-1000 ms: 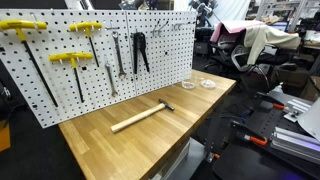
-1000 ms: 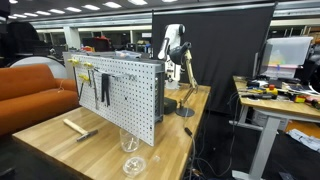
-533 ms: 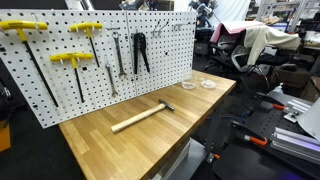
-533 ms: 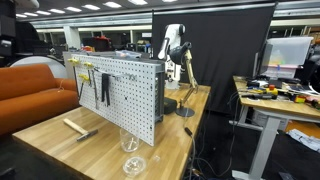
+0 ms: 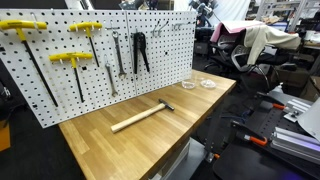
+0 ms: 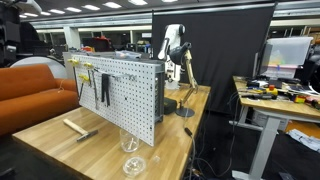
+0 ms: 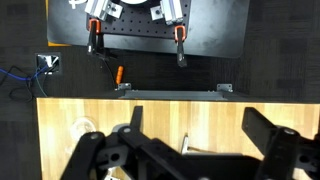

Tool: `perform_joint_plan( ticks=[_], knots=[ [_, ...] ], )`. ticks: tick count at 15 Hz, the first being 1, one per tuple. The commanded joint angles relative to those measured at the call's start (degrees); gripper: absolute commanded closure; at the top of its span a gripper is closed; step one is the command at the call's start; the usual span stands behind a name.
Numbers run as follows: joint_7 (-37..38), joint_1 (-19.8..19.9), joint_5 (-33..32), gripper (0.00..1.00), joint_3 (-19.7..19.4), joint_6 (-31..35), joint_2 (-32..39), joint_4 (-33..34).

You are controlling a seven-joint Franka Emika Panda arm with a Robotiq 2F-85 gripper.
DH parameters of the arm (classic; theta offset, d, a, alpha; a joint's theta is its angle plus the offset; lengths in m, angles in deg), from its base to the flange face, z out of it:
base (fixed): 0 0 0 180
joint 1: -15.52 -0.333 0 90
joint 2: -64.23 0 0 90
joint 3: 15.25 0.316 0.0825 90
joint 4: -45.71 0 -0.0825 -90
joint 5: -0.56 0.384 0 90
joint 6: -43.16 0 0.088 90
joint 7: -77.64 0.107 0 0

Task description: Hang the hammer on the wall

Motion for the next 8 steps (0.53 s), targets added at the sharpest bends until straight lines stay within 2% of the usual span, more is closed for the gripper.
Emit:
perform_joint_plan(
  ticks=[1,4,6,8],
  knots=[
    [1.5,-0.6,0.4,0.00,-0.2,1.6,1.1,0.3],
    [9.0,0.4,6.8,0.00,0.3,7.7,5.6,-0.3],
    [14.4,0.9,6.5,0.00,1.7,14.5,9.4,-1.1],
    [19.0,0.9,3.4,0.00,2.8,20.4,14.4,-0.9]
  ],
)
